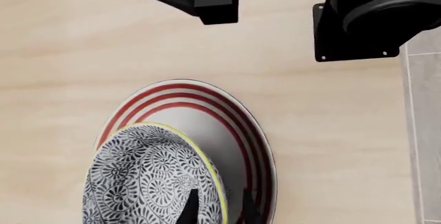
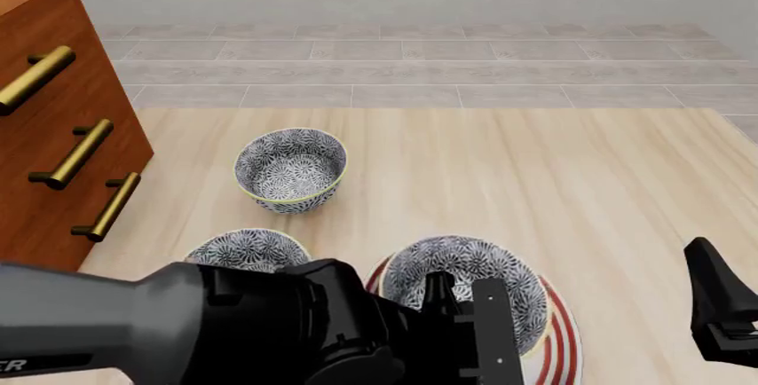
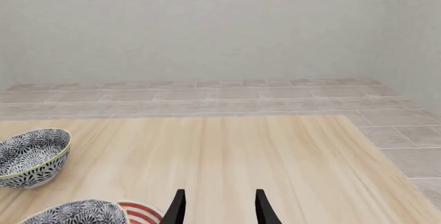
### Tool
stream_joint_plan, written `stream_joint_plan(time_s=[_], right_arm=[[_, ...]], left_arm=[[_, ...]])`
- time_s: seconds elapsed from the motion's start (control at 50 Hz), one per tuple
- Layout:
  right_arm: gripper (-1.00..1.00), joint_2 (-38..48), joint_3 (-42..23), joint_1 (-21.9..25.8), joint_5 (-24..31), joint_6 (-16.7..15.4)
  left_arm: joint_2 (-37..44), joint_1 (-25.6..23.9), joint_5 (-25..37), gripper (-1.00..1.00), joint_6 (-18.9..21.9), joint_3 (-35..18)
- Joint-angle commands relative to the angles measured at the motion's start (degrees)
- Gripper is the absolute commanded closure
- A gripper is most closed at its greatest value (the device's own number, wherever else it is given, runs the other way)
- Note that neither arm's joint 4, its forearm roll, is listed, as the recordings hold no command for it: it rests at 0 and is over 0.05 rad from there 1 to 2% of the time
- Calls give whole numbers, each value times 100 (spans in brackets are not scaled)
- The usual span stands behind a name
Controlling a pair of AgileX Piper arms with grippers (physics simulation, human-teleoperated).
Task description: Put the bowl at the front on the plate.
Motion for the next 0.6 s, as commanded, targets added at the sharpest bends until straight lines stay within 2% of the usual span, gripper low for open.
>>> stream_joint_plan(time_s=[0.02,0.44,0.6], right_arm=[[-100,-1,0,0,0,-1],[-100,1,0,3,0,-1],[-100,27,-13,-10,-27,-20]], left_arm=[[13,54,2,-100,33,-14],[-52,80,31,-100,50,-2],[-254,-41,221,-100,-29,-125]])
